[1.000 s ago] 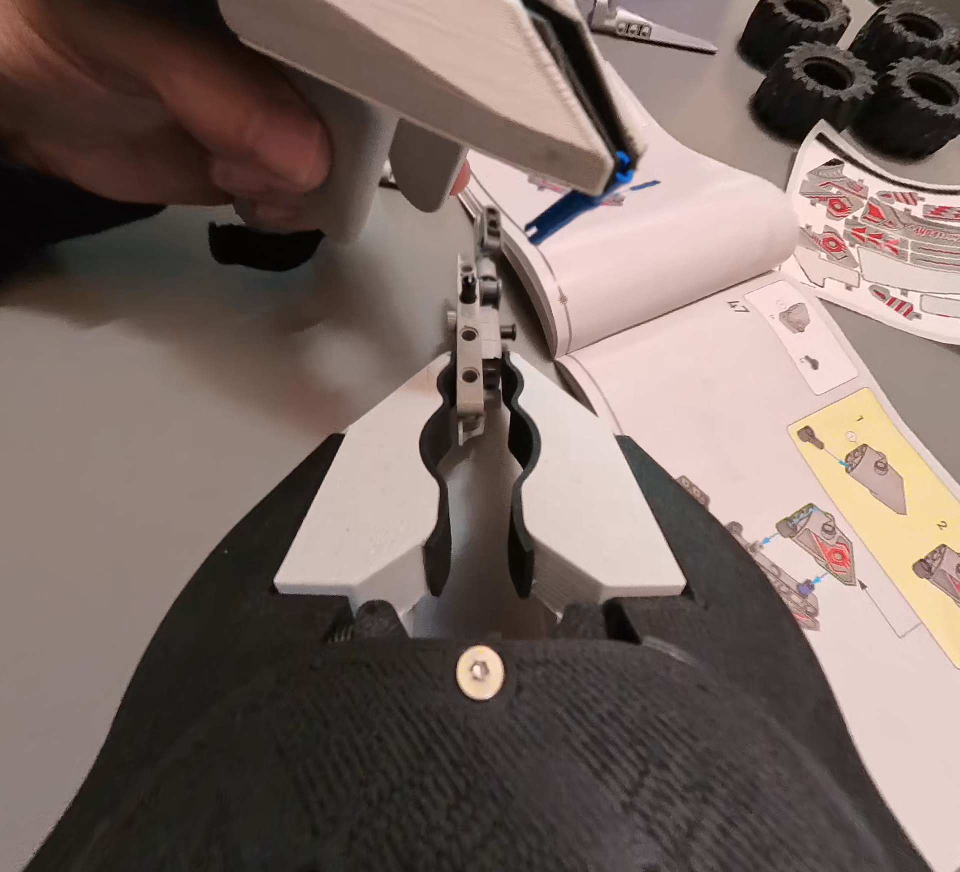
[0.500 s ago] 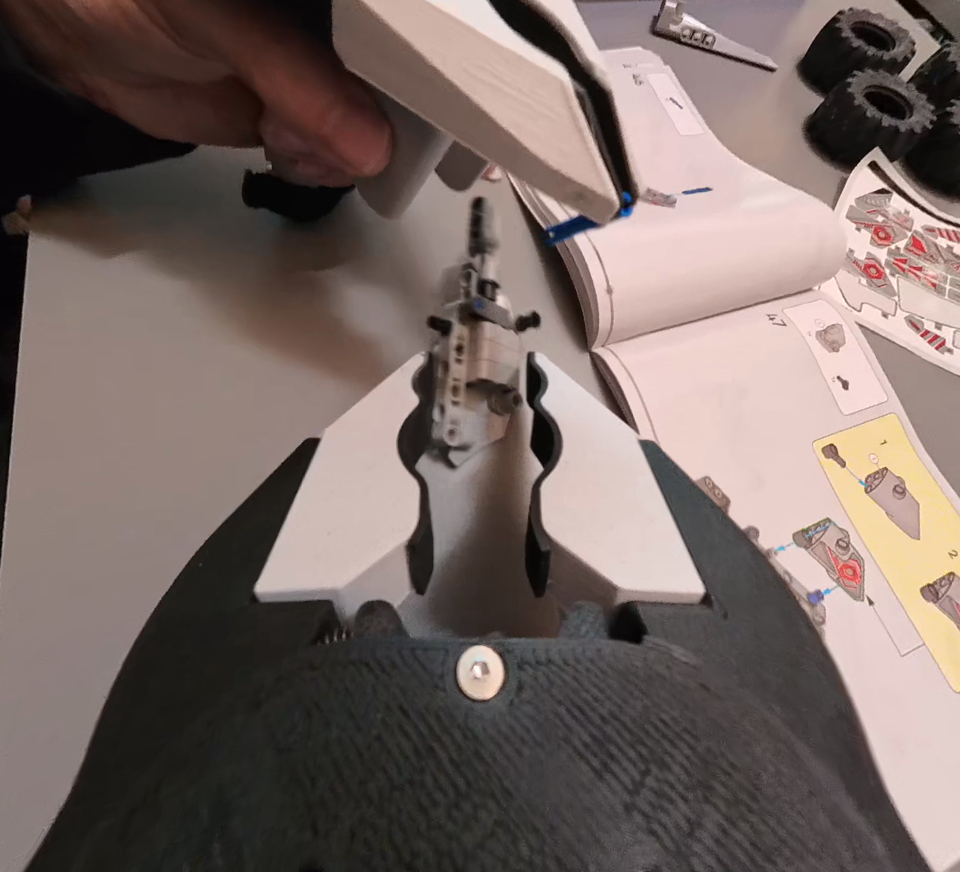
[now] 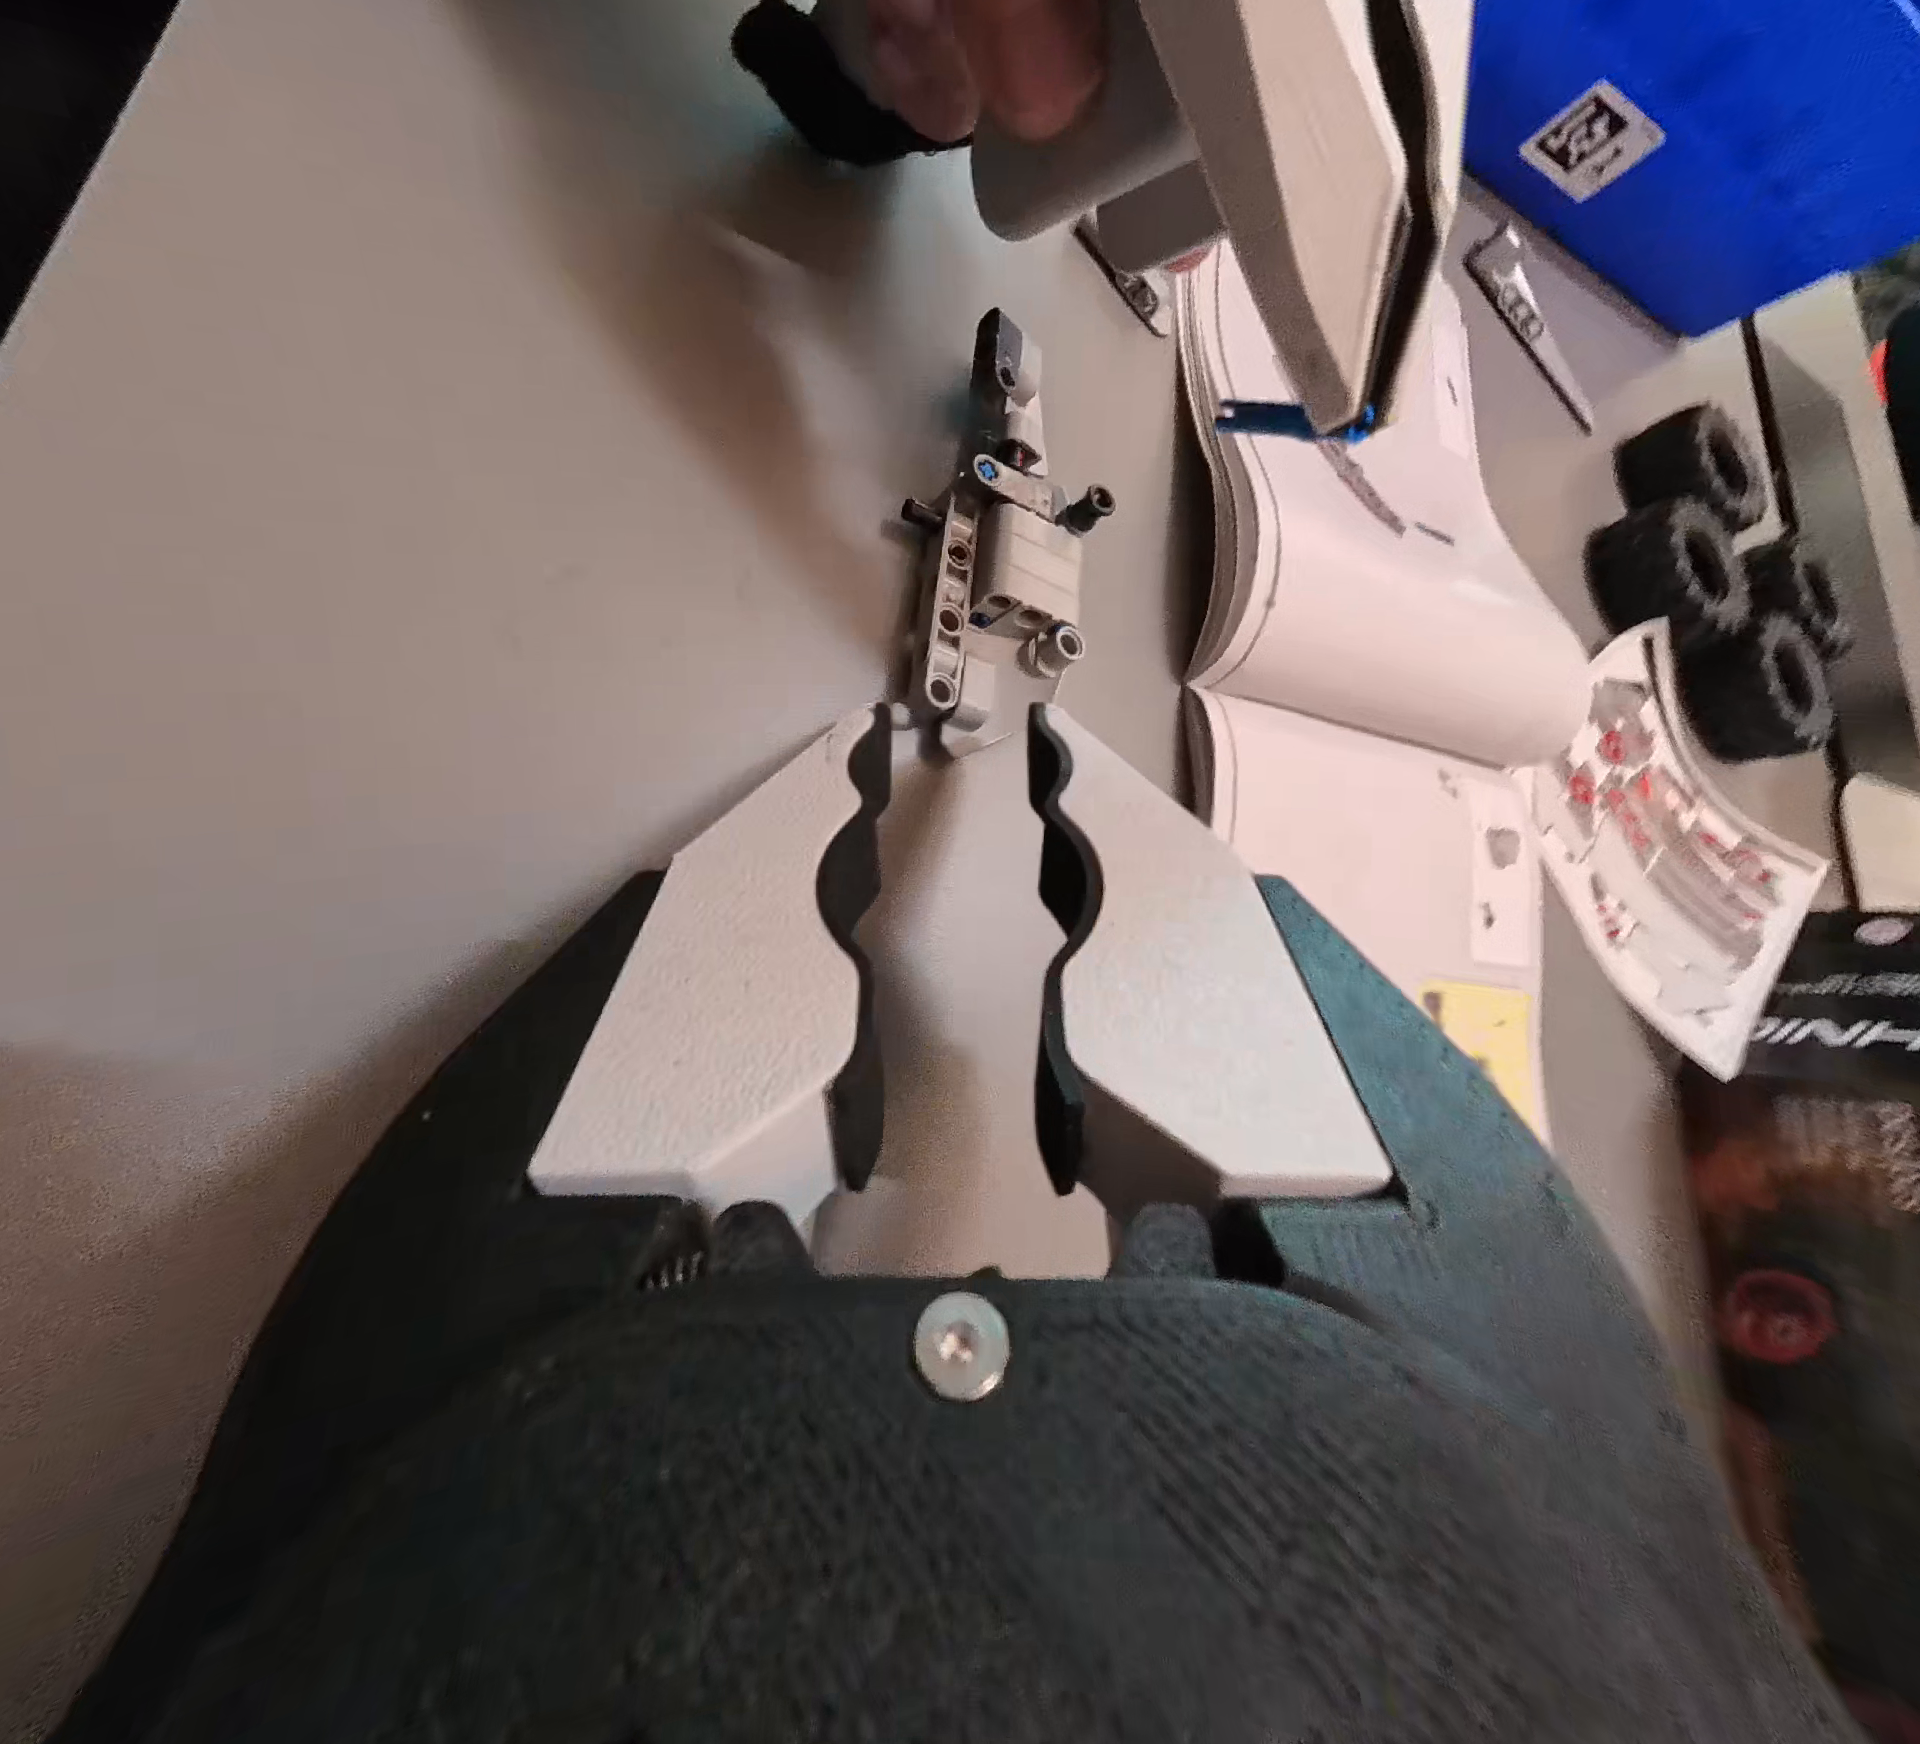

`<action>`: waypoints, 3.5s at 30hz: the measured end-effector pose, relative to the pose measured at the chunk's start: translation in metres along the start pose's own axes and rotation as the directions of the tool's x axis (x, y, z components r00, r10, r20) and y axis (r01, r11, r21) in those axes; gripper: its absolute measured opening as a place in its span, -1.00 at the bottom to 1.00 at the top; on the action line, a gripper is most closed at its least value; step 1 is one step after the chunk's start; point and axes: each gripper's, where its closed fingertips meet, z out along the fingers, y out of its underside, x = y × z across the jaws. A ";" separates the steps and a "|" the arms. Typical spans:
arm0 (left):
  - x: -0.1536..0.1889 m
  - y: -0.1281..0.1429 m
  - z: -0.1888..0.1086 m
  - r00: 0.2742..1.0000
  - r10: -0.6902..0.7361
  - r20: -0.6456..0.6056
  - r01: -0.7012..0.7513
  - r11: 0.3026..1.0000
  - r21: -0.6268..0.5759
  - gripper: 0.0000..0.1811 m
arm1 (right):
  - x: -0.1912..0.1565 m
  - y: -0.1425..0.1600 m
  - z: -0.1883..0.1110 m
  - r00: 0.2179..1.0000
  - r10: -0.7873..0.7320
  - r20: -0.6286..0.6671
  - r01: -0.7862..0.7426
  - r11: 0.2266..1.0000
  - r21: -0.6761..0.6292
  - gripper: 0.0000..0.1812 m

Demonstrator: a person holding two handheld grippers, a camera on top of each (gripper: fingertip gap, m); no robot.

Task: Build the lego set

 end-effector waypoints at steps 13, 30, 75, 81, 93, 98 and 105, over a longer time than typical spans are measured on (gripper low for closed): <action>0.001 -0.001 -0.005 1.000 0.005 -0.020 -0.005 1.000 0.005 -0.98 | 0.002 -0.009 0.015 0.864 -0.486 -0.133 0.487 0.873 -0.022 -0.73; -0.001 -0.007 -0.013 0.999 -0.033 -0.024 0.034 0.998 0.045 -0.98 | -0.005 -0.021 0.030 0.790 -0.567 -0.234 0.575 0.817 -0.038 -0.91; -0.020 -0.046 -0.025 0.953 -0.302 0.032 0.250 0.839 0.483 -0.98 | 0.071 -0.076 -0.020 0.544 0.809 0.222 -0.722 0.317 0.614 -0.94; -0.017 -0.047 -0.024 0.954 -0.299 0.027 0.251 0.844 0.475 -0.98 | 0.072 -0.075 -0.020 0.502 0.823 0.265 -0.743 0.254 0.619 -0.94; -0.023 -0.031 -0.018 0.915 -0.404 0.018 0.369 0.852 0.372 -0.99 | 0.061 -0.053 -0.010 0.420 0.861 0.288 -0.835 0.242 0.494 -0.94; -0.022 -0.027 -0.016 0.922 -0.386 0.031 0.361 0.886 0.292 -0.99 | 0.038 -0.032 0.002 0.386 0.880 0.277 -0.908 0.310 0.281 -0.94; -0.015 -0.019 -0.006 0.937 -0.348 0.024 0.339 0.924 0.175 -0.98 | 0.028 -0.007 0.007 0.363 0.900 0.241 -0.931 0.339 0.136 -0.92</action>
